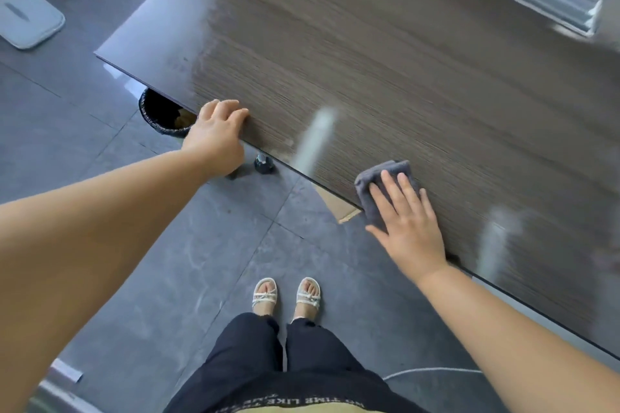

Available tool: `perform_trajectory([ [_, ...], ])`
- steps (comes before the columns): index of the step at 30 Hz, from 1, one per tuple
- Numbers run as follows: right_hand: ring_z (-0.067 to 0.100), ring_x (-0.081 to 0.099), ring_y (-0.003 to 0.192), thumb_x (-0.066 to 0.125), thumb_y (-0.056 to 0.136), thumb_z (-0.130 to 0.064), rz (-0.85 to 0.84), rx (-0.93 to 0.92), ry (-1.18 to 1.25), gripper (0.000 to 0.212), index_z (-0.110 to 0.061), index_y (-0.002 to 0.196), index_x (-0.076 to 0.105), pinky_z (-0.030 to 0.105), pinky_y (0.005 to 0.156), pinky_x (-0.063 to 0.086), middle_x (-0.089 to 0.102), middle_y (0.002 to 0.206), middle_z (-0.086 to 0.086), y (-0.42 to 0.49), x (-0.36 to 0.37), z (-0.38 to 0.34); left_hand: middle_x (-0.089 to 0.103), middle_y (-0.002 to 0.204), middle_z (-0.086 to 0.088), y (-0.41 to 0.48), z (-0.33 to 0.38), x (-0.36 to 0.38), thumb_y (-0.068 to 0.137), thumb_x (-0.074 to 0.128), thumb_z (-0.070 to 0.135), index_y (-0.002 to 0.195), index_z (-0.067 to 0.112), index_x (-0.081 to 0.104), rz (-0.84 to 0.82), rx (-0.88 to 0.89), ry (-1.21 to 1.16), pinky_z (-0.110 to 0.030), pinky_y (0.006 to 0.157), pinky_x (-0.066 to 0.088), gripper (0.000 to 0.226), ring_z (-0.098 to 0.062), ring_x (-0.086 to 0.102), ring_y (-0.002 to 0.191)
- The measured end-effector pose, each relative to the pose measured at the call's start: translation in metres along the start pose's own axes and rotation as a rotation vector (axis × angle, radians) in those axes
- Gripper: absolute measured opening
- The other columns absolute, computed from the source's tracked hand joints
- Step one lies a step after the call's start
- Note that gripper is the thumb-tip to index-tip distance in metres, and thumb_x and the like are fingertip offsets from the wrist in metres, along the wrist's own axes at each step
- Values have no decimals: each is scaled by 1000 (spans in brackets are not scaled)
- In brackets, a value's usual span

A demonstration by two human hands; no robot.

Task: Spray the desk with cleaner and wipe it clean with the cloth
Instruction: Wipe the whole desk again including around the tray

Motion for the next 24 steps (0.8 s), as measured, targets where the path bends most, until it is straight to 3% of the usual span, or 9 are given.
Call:
perform_trajectory([
  [2, 32, 29, 134, 42, 87, -46, -21, 64, 8, 62, -15, 140, 33, 61, 98, 39, 40, 147, 14, 4, -2, -6, 17, 153, -4, -2, -12, -1, 86, 49, 9, 145, 19, 28, -29, -21, 32, -40, 112, 22, 64, -25, 8, 140],
  [4, 33, 28, 135, 61, 82, -43, -21, 74, 19, 72, -14, 141, 32, 62, 99, 35, 39, 147, 15, 24, 4, -27, 16, 153, -3, -2, -23, -3, 87, 50, 11, 146, 24, 26, -65, 0, 67, -40, 110, 26, 65, -26, 11, 139],
  [7, 33, 35, 135, 78, 68, -43, -18, 9, 14, 88, -17, 139, 34, 59, 100, 36, 42, 146, 13, 84, 14, -72, 26, 149, 0, 8, -34, -10, 87, 48, 10, 144, 25, 31, -58, 48, 96, -36, 107, 28, 62, -30, 24, 131],
  [12, 29, 45, 131, 80, 63, -50, -38, 26, 37, 86, -20, 138, 49, 54, 100, 39, 46, 145, 6, 182, 24, -156, 42, 140, -5, 29, -63, -35, 85, 42, 2, 139, 21, 40, -52, 88, -14, -35, 107, 28, 57, -28, 34, 129],
  [18, 30, 31, 136, 80, 70, -39, 22, -27, 0, 87, -18, 141, 34, 56, 103, 35, 37, 150, 9, 117, 18, -102, 21, 151, -4, 46, -109, -45, 87, 46, 9, 145, 18, 28, -54, 61, 78, -38, 113, 23, 62, -25, 11, 140],
  [24, 34, 31, 136, 77, 73, -35, 16, 118, -17, 80, -14, 139, 36, 61, 101, 34, 39, 147, 15, 124, 23, -119, 29, 148, -1, 56, -131, -45, 84, 45, 5, 143, 15, 31, -19, 141, 44, -31, 108, 25, 62, -27, 27, 130],
])
Point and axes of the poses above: each hand's wrist, its own y-axis towards the middle knuckle, its own x-axis out of the palm, z = x × y, the point moved 1 cm from there along y, towards the middle knuckle
